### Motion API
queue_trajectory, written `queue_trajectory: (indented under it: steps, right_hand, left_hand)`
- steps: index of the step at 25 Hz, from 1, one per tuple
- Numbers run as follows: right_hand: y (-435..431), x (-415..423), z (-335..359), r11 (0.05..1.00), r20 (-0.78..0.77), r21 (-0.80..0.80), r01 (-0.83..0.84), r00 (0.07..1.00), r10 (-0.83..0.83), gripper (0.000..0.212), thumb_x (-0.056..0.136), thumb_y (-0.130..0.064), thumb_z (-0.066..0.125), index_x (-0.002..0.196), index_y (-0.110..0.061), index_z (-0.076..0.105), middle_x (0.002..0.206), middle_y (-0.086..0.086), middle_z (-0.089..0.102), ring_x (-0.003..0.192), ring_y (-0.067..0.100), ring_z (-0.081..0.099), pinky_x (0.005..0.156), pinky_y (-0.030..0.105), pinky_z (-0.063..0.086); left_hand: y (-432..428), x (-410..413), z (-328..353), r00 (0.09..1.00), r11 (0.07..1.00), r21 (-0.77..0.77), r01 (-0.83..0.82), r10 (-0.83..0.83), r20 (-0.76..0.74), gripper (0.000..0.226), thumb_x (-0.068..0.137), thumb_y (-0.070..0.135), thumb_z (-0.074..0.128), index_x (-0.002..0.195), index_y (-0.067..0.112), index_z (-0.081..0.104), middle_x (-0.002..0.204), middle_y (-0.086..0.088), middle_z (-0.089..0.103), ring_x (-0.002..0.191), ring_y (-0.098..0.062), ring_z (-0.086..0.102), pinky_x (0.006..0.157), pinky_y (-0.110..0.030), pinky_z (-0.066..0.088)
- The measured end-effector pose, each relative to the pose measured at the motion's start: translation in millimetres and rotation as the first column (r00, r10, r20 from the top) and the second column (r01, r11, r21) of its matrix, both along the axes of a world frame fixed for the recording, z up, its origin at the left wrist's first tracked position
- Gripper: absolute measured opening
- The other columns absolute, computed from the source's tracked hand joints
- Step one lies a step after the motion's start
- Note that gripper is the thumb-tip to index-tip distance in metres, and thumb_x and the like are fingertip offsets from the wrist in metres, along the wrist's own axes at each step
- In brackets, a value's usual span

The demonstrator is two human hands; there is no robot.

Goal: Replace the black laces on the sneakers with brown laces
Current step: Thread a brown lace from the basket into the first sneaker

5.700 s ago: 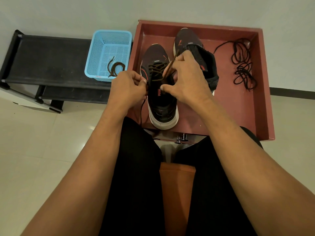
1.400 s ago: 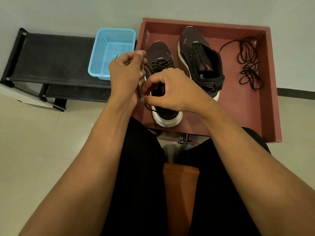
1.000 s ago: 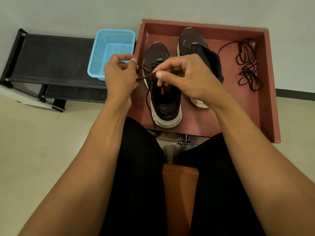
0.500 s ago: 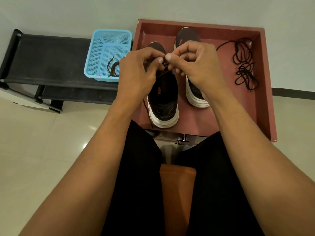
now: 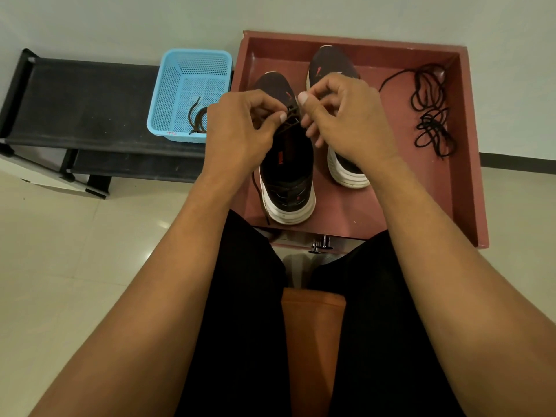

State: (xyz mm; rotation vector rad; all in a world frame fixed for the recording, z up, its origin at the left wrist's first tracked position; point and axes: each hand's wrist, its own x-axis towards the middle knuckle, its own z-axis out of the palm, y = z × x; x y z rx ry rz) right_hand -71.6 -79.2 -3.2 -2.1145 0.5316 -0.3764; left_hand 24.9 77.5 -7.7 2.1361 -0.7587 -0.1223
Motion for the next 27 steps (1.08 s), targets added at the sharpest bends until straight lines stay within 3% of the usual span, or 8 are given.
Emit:
queue_trajectory:
  steps: [2, 4, 7, 11, 22, 27]
  right_hand:
    - [2.2, -2.7, -1.9, 0.979, -0.148, -0.204, 0.000, 0.989, -0.031, 0.028, 0.093, -0.046, 0.075, 0.100, -0.019, 0.074, 0.078, -0.005, 0.075, 0.059, 0.009, 0.071, 0.061, 0.031, 0.062]
    - [7.0, -3.8, -4.1, 0.961, -0.271, -0.274, -0.045, 0.962, -0.033, 0.026, 0.089, -0.043, 0.080, 0.098, -0.019, 0.077, 0.077, -0.003, 0.075, 0.059, 0.012, 0.071, 0.069, 0.036, 0.065]
    - [9.1, -3.7, -2.8, 0.979, -0.304, -0.203, -0.030, 0.952, -0.034, 0.011, 0.093, -0.028, 0.078, 0.093, -0.017, 0.077, 0.066, 0.000, 0.074, 0.050, 0.011, 0.071, 0.073, 0.036, 0.066]
    - [10.4, -4.1, -1.6, 0.990, -0.291, -0.142, 0.016, 0.955, -0.057, 0.004, 0.091, -0.023, 0.077, 0.091, -0.019, 0.078, 0.063, -0.001, 0.074, 0.049, 0.008, 0.071, 0.074, 0.033, 0.065]
    - [14.2, -3.8, -4.7, 0.997, -0.282, 0.023, 0.068, 0.958, -0.059, 0.012, 0.089, -0.022, 0.083, 0.100, -0.021, 0.079, 0.069, -0.003, 0.077, 0.058, 0.004, 0.074, 0.077, 0.031, 0.065]
    - [14.9, -5.2, -0.7, 0.993, -0.269, 0.086, 0.079, 0.962, -0.053, 0.006, 0.089, -0.020, 0.083, 0.091, -0.022, 0.078, 0.072, -0.001, 0.078, 0.063, 0.006, 0.076, 0.077, 0.030, 0.066]
  left_hand:
    - [0.7, -0.2, -3.0, 1.000, 0.997, 0.075, 0.008, -0.007, -0.013, 0.004, 0.088, 0.030, 0.080, 0.091, 0.028, 0.078, 0.072, 0.021, 0.067, 0.064, 0.012, 0.061, 0.064, -0.007, 0.044]
    - [-0.4, -1.5, -4.6, 0.999, 0.987, 0.157, 0.037, -0.034, -0.022, 0.007, 0.087, 0.032, 0.081, 0.085, 0.032, 0.074, 0.068, 0.019, 0.065, 0.058, 0.013, 0.058, 0.058, -0.005, 0.038]
    - [-4.6, -4.6, -7.0, 0.998, 0.972, 0.227, 0.054, -0.050, -0.023, 0.006, 0.087, 0.034, 0.081, 0.086, 0.032, 0.075, 0.066, 0.018, 0.064, 0.056, 0.010, 0.057, 0.054, -0.006, 0.036]
    - [-8.7, -7.9, -8.6, 1.000, 0.964, 0.267, 0.006, -0.010, 0.015, 0.005, 0.086, 0.037, 0.079, 0.086, 0.035, 0.075, 0.066, 0.016, 0.062, 0.063, 0.001, 0.059, 0.058, -0.014, 0.037]
    - [-8.2, -10.0, -6.5, 0.993, 0.924, 0.381, -0.014, -0.030, 0.110, 0.005, 0.086, 0.036, 0.078, 0.089, 0.031, 0.077, 0.078, 0.012, 0.063, 0.081, -0.013, 0.064, 0.070, -0.032, 0.054]
    - [-6.6, -9.3, -7.5, 0.997, 0.941, 0.339, -0.020, -0.005, 0.073, 0.004, 0.086, 0.033, 0.078, 0.088, 0.031, 0.078, 0.069, 0.014, 0.060, 0.075, -0.008, 0.061, 0.067, -0.028, 0.052]
